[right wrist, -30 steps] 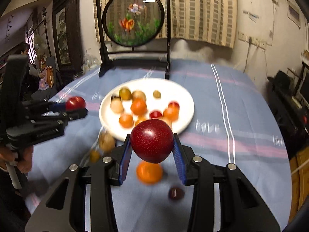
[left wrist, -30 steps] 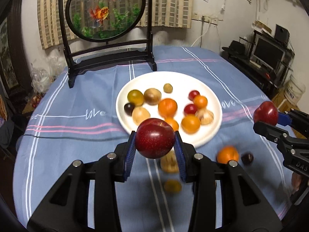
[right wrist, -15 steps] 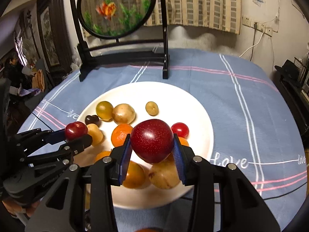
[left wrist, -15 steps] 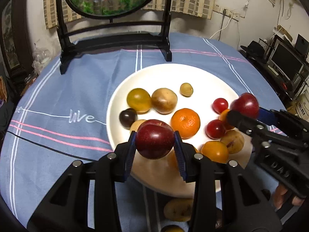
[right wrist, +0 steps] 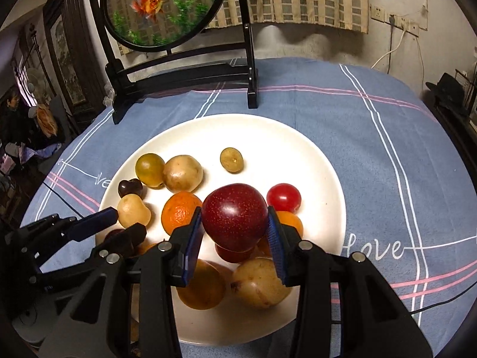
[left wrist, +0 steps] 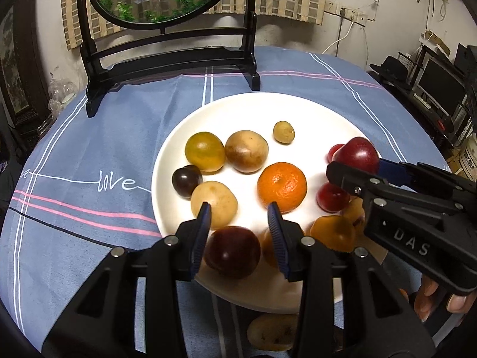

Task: Organize fruits
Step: 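Carry both red plums onto the white plate and open both grippers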

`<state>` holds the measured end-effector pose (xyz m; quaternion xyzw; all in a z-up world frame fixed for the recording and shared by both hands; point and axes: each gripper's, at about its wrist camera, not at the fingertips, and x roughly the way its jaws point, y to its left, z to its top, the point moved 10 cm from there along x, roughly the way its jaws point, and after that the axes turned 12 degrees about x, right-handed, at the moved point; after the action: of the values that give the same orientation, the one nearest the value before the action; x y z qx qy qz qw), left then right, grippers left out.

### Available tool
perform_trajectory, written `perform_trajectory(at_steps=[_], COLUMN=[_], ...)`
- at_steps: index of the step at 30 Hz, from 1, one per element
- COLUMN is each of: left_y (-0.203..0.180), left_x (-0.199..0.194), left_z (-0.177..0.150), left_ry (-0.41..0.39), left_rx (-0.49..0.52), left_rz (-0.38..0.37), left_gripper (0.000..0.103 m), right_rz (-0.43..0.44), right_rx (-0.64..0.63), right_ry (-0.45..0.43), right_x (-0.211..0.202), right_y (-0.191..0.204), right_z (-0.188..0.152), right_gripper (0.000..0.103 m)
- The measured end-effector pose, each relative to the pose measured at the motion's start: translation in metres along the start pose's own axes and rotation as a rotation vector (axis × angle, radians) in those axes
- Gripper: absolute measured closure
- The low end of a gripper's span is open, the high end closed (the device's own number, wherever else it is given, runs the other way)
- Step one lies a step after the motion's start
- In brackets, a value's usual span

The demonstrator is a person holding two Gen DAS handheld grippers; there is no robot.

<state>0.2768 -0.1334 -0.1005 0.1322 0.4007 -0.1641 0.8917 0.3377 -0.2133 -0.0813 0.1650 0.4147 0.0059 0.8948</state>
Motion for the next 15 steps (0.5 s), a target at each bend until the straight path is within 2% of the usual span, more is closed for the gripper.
perform_trajectory(at_steps=[2,10,15], left_y=[-0.002,-0.005,-0.009], left_x=[-0.002,-0.022,-0.042], left_z=[0.001,0.004,0.002], left_ry=[-0.009,-0.053,-0.075], left_rx=[0.005,0.009,0.019], left_rz=[0.004,0.001,0.002], left_gripper=[0.050,0.037,0.032], right_rz=[0.020,0.028,0.029], right_rx=[0.009,0.010,0.027], right_ry=[-0.012,-0.039,-0.047], right_x=[-0.004,-0.032,-0.056], right_y=[0.001,-0.002,-0.012], right_z=[0.002,-0.005,-0.017], right_gripper=[0.058,0.058,0.058])
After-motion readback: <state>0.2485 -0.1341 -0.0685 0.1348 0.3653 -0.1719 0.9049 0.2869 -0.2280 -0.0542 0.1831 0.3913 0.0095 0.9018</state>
